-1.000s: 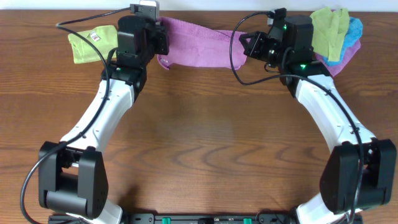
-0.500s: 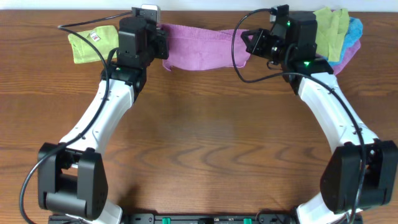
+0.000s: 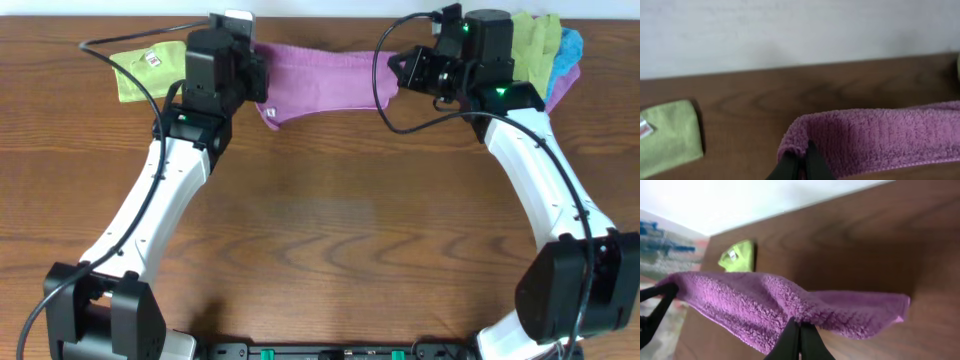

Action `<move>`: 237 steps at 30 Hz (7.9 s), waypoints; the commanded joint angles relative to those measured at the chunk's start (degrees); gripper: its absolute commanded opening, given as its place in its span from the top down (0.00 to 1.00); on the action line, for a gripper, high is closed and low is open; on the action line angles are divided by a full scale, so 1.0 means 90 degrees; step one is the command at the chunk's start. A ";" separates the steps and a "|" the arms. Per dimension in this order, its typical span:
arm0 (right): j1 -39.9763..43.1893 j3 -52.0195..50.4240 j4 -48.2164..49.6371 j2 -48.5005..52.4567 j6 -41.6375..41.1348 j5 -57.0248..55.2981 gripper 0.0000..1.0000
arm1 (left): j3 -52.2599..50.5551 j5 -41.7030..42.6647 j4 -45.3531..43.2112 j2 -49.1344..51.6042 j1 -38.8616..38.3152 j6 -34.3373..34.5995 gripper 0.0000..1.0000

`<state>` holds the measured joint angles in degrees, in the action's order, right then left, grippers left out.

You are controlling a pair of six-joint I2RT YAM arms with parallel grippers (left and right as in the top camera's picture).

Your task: Fold the cloth

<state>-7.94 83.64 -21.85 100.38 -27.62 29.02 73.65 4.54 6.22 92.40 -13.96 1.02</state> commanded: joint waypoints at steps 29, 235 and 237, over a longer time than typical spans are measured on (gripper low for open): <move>-0.1042 0.0102 -0.3827 -0.2727 0.0981 -0.1464 0.98 | 0.0146 -0.0770 0.4223 -0.2786 -0.1620 0.1141 0.94; -0.1282 -0.1824 -0.1122 0.1683 0.1880 -0.2851 0.98 | -0.1460 -0.0362 0.1904 0.1751 -0.0670 0.1608 0.94; -0.1285 -0.1860 -0.1212 0.1683 0.1880 -0.2849 0.99 | -0.1506 -0.0359 0.1984 0.1751 -0.0670 0.1605 0.94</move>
<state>-18.90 70.19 -30.46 113.38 -11.05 3.03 62.13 2.46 22.70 107.57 -19.75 15.18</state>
